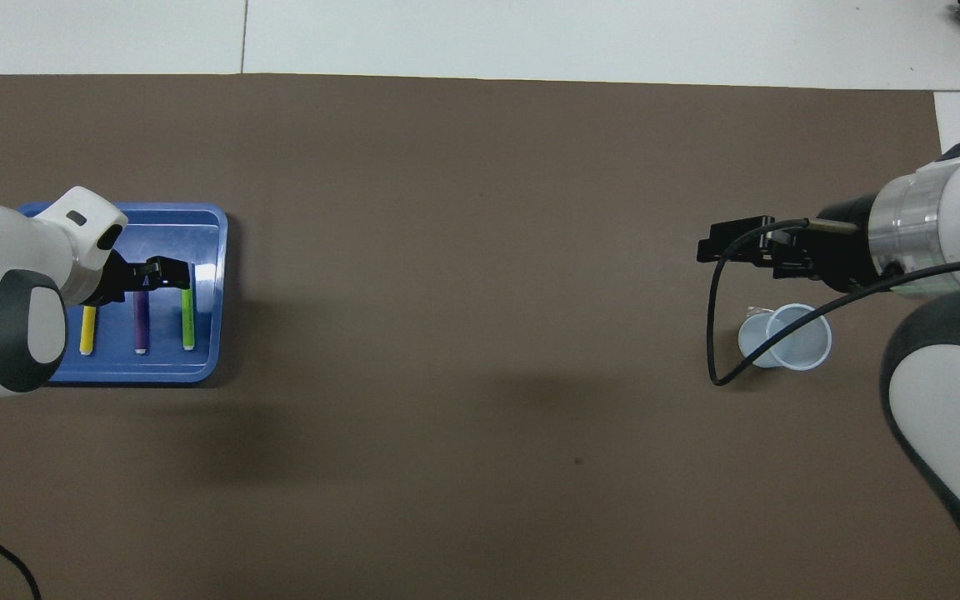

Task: Transfer and insert pens with both arms
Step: 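Reach the left gripper down to the green pen in the tray, then grasp the green pen with the left gripper while the right gripper approaches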

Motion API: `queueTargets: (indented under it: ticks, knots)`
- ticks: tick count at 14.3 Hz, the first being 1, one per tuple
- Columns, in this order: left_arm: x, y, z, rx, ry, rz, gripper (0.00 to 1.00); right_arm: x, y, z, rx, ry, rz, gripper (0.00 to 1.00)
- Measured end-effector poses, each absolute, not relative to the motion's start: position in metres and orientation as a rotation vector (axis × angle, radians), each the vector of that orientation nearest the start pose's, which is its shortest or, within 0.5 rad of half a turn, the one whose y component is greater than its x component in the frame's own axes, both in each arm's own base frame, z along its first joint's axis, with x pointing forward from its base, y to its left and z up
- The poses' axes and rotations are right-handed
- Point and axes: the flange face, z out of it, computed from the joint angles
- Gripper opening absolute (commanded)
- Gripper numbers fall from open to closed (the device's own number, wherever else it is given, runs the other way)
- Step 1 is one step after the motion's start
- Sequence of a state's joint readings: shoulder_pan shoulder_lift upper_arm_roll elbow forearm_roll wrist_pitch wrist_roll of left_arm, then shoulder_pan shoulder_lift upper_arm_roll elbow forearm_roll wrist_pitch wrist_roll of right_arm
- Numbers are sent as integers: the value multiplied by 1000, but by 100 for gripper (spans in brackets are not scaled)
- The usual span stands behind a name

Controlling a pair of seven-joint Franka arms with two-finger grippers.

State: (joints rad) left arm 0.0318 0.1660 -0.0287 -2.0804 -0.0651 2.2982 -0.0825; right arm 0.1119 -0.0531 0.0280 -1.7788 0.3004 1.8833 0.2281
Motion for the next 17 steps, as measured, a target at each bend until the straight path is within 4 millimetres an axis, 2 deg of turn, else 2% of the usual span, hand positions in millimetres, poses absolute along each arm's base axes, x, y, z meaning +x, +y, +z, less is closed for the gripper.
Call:
queueTargets:
  ticks: [6,10,13,14,16,17]
  knots:
    - [586,0,325,-3190,-207,-96,91,554,125,569,-2777,230,-187,100]
    - [590,-4,309,-3191,-198,-121,88,553,133,569,-2685,298,-154,100]
    - [591,-6,302,-3192,-193,-116,72,549,149,570,-2659,325,-125,100]
    - [591,-6,302,-3192,-193,-116,63,546,160,570,-2652,346,-113,100]
    - [590,-7,300,-3192,-192,-110,35,543,182,571,-2635,372,-137,100]
    - [589,-7,300,-3191,-192,-110,24,541,191,570,-2627,378,-156,100]
